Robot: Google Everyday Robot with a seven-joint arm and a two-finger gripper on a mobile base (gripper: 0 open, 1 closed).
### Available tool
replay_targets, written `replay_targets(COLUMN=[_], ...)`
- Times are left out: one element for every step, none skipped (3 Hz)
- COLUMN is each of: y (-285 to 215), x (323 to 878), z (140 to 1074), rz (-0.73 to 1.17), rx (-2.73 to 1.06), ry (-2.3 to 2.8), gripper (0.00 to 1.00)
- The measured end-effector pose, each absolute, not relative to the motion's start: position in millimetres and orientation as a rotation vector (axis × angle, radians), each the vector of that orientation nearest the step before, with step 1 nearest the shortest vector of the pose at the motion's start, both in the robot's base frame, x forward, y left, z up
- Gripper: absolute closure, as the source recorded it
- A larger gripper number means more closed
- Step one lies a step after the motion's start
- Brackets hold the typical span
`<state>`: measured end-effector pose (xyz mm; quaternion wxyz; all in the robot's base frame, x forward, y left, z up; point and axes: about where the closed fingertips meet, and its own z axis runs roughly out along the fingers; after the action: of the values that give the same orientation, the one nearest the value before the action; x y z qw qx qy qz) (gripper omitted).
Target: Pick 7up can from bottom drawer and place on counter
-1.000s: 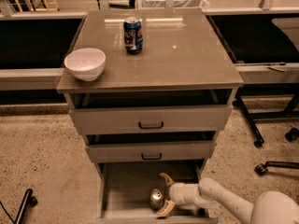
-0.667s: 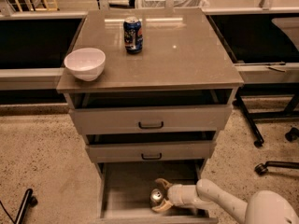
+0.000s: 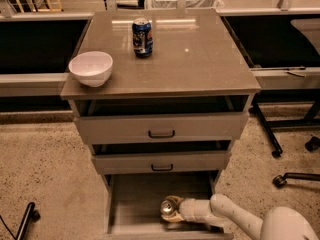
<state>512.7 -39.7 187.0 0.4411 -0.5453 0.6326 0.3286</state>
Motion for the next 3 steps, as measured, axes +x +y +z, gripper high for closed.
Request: replay_targets(y=[-50,-77,-95], x=[520,508,491], z=[225,345,438], rz=[0.844,0.882,0.941], rx=[-1.284,-1.255,-1.305], ry=[1.51,1.327,1.177], gripper=[0.93,1.0,1.0])
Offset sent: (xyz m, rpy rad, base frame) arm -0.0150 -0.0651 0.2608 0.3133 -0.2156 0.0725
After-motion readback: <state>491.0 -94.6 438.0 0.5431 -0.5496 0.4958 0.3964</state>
